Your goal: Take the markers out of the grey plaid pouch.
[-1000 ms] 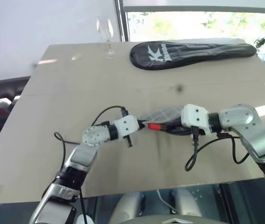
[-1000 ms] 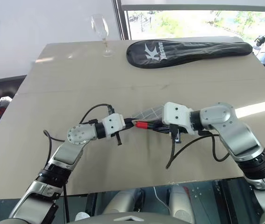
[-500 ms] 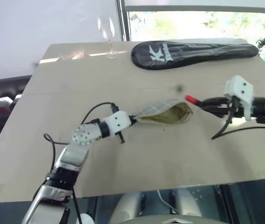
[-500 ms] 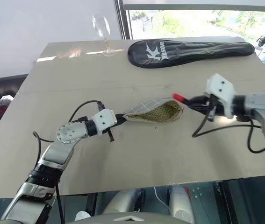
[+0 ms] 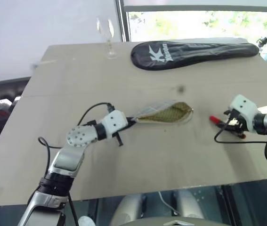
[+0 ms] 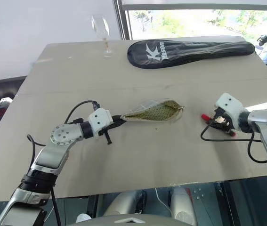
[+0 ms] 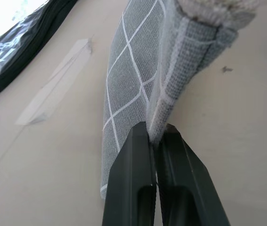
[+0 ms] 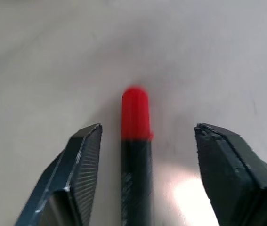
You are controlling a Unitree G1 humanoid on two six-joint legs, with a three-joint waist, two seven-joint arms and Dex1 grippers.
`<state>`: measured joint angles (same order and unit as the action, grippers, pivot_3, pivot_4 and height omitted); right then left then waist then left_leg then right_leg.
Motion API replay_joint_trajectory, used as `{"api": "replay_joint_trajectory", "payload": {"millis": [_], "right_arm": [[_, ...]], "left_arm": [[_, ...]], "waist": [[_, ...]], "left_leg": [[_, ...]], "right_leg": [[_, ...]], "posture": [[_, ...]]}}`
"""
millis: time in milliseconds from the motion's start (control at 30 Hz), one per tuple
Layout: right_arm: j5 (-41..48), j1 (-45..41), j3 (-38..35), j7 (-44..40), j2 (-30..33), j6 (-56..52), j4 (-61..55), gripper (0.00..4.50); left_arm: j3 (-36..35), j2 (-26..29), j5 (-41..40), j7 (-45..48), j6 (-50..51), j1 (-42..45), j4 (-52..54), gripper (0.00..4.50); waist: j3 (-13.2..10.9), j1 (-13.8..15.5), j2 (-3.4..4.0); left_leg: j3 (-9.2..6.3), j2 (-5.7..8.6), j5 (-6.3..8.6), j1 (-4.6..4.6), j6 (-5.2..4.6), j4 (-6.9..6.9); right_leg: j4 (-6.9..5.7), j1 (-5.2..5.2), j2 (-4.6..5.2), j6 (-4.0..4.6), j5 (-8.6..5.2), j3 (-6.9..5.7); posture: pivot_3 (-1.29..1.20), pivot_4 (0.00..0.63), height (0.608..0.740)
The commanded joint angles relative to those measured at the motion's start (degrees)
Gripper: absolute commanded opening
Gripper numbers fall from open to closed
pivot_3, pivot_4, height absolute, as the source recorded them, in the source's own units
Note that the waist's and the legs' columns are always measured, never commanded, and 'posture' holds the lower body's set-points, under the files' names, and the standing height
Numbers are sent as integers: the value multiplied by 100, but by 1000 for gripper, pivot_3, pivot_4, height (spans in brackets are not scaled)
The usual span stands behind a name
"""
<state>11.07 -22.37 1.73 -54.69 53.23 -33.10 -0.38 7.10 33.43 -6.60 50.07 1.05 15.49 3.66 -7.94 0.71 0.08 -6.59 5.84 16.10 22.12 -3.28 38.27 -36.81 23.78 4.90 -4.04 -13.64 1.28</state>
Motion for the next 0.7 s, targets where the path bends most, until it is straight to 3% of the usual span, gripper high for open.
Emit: {"api": "replay_joint_trajectory", "payload": {"millis": [33,167,267,300,500,700], "right_arm": [[678,-458,-477,-41,-157,-448,-954,3109],[1465,-808,-472,-37,-555,-1037,-1849,1918],[1885,-982,-298,14,-869,-1378,-2261,279],[1884,-974,-173,7,-922,-1384,-2292,29],[1672,-873,496,-164,-1173,-973,-1938,29],[42,-1304,1537,92,-1642,906,-116,29]], "left_arm": [[-190,70,-420,147,375,6,495,0],[-186,80,-547,183,619,30,598,0],[-155,70,-579,202,689,51,598,0],[-139,58,-583,206,699,64,596,0],[-75,-38,-580,229,686,143,514,0],[64,-175,-673,357,766,78,621,0]], "waist": [[-2,-9,2],[-2,-12,2],[-1,11,1],[-2,19,0],[-3,2,-2],[-3,-43,-2]], "left_leg": [[0,0,0,0,0,0],[-2,-2,0,-1,0,-1],[-11,-1,0,3,0,-1],[-13,-1,0,4,0,1],[-15,4,0,8,0,5],[-1,2,0,-4,0,4]], "right_leg": [[0,0,0,0,0,0],[-1,0,-2,0,0,3],[2,-1,-1,0,0,1],[3,-2,0,0,0,-1],[5,-1,3,0,0,-6],[-2,-2,-2,0,0,-14]], "posture": [[0,150,740],[0,150,740],[0,150,740],[0,150,740],[0,150,740],[0,150,740]]}}
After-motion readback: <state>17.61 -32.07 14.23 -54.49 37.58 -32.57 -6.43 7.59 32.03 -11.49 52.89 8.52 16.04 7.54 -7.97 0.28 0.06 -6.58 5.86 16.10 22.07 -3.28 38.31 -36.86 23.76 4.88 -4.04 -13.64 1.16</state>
